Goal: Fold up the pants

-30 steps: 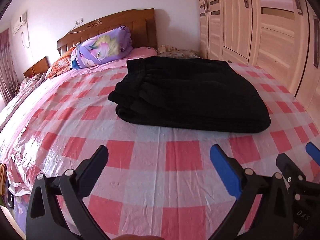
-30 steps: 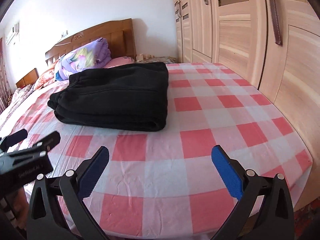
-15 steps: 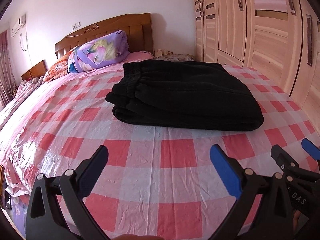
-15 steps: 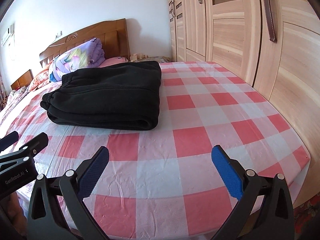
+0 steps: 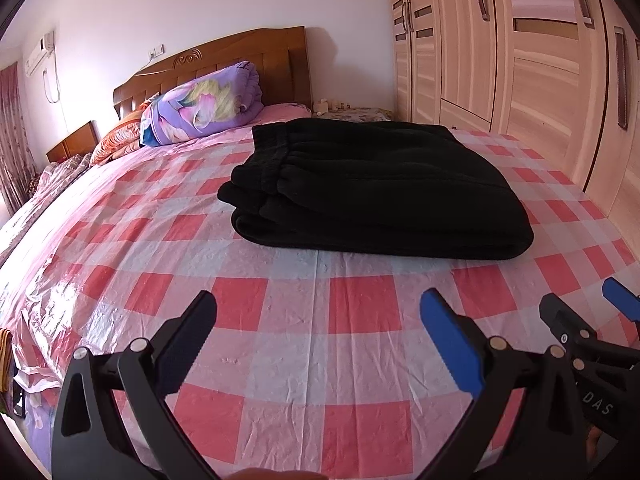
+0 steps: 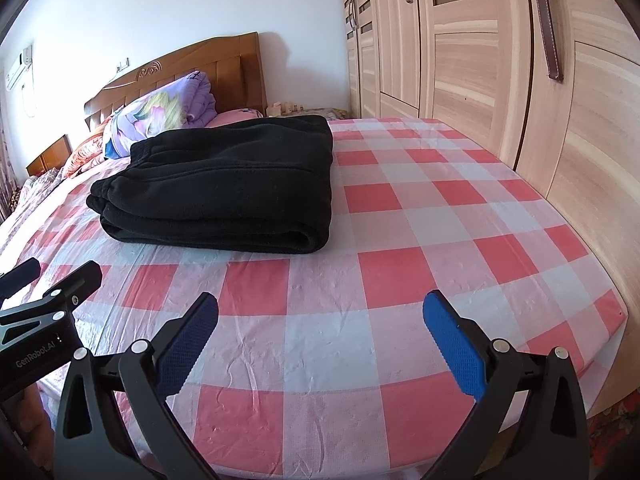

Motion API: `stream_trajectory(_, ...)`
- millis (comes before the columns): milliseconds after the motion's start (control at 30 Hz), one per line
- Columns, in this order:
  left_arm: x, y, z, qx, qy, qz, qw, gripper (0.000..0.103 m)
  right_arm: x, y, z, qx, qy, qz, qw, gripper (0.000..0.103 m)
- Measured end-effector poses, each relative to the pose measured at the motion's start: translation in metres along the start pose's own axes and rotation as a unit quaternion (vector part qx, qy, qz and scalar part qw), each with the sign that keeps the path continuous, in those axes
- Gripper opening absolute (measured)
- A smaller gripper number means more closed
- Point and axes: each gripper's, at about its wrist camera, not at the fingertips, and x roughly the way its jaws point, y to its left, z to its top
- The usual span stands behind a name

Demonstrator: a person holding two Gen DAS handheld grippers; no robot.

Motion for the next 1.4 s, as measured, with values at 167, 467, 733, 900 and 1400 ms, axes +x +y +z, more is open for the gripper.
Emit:
stream_trajectory(167, 0.0011, 0.0014, -0.0009, -0.001, 0.003, -0.001, 1.0000, 0.102, 0.0006, 0.0002, -0.0001, -0.001, 0.000, 0.000, 1.000, 0.099)
stream_trajectory(467, 0.0021, 0.0028, -0.0029, -0.001, 0.005, -0.002, 1.0000, 0.102, 0.0019, 0.0020, -0.0024, -0.001, 0.002, 0.002, 1.000, 0.099)
stream_trajectory(733, 0.0031, 0.0038, -0.0062, 0.001, 0.009, -0.002, 1.0000, 0.102, 0.0033, 0.0027, -0.0050, 0.001, 0.005, 0.004, 1.000, 0.099)
stream_trajectory(900, 0.0035, 0.0049, -0.0080, 0.001, 0.009, -0.003, 1.0000, 0.102, 0.0040, 0.0021, -0.0057, 0.003, 0.006, 0.005, 1.000, 0.099)
stream_trajectory(1400, 0.0044, 0.0056, -0.0091, 0.002, 0.011, -0.002, 0.9999, 0.102, 0.0043, 0.0022, -0.0082, 0.006, 0.006, 0.006, 1.000, 0.099)
